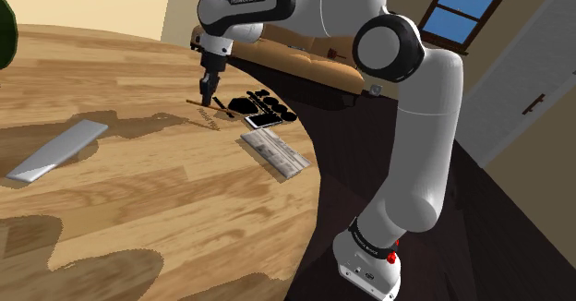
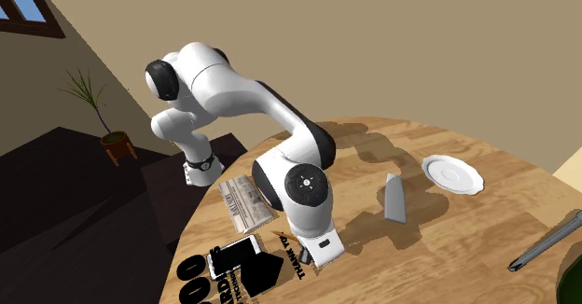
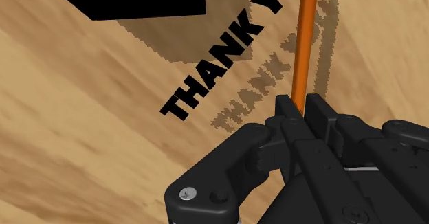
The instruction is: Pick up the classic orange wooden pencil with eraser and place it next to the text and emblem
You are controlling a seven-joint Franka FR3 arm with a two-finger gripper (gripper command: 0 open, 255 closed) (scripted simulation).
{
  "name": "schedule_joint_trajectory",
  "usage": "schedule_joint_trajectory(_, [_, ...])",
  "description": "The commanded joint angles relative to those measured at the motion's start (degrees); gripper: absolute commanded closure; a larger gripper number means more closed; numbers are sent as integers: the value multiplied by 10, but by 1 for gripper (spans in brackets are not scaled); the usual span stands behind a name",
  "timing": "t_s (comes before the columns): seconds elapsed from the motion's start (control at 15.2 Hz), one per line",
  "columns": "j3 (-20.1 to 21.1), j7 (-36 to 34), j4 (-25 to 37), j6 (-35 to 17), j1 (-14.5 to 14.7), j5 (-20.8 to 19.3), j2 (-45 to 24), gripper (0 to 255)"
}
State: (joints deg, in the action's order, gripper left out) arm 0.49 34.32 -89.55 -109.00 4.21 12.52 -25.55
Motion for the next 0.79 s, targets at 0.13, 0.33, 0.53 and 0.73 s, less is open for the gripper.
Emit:
schedule_joint_trajectory(0.13, [1, 4, -14, -26, 1, 2, -12, 255])
schedule_joint_trajectory(0.33, [1, 6, -18, -33, 1, 2, -16, 255])
schedule_joint_trajectory(0.53, [1, 6, -18, -33, 1, 2, -16, 255])
schedule_joint_trajectory(0.73, [1, 6, -18, -34, 1, 2, -15, 0])
